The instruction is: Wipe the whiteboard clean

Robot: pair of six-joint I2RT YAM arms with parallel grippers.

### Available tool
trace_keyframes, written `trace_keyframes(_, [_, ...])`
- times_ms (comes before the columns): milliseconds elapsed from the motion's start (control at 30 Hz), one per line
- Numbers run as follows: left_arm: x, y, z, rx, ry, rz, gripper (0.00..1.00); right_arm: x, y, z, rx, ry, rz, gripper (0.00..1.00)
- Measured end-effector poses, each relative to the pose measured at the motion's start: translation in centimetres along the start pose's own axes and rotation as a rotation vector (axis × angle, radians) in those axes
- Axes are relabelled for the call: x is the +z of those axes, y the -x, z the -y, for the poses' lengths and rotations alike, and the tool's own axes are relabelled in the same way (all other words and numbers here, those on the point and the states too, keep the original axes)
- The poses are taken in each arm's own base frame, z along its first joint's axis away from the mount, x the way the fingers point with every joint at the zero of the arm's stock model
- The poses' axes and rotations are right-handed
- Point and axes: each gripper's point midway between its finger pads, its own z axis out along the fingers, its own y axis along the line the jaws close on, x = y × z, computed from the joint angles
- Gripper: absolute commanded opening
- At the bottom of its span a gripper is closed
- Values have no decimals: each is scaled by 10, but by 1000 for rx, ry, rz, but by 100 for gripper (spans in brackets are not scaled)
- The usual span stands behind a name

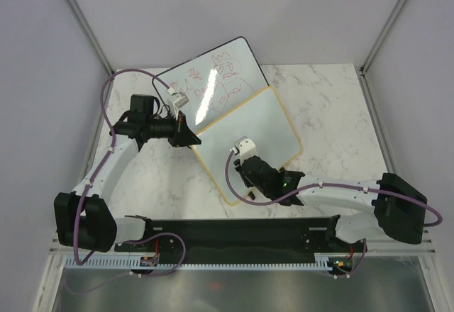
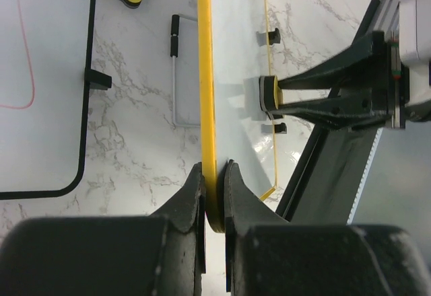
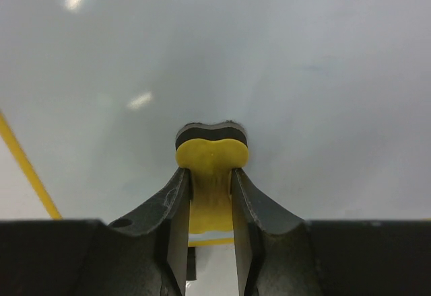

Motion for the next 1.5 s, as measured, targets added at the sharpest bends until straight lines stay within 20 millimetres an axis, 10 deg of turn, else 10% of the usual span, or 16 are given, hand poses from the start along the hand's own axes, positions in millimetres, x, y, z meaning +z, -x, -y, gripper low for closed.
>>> trace_keyframes(233, [0,0,0,2,-1,1,2,-19,-51,-65,-109,209,-49,0])
trace_keyframes(467, [1,4,1,19,-9,11,2,-14,-55,-59,-37,212,-63,0])
trace_keyframes(600, [1,6,-4,32,13,20,2,1,-26,-12,138,114,-27,0])
trace_keyframes(833, [0,5,-5,9,35,13,2,18,-18,152,461,-352,60,0])
trace_keyframes(1067, [-1,5,-1,15,30,13,2,13,-43,176,511,-435,28,0])
trace_keyframes(1233, [-2,2,-3,4,43,4,2,29,0,146,382,-345,59,0])
trace_keyframes(1400, [-2,0,-5,-4,55,-2,2,42,96,91,314,-176,202,0])
trace_keyframes(1500, [-2,2,-3,9,42,2,2,43,144,103,375,-141,299,0])
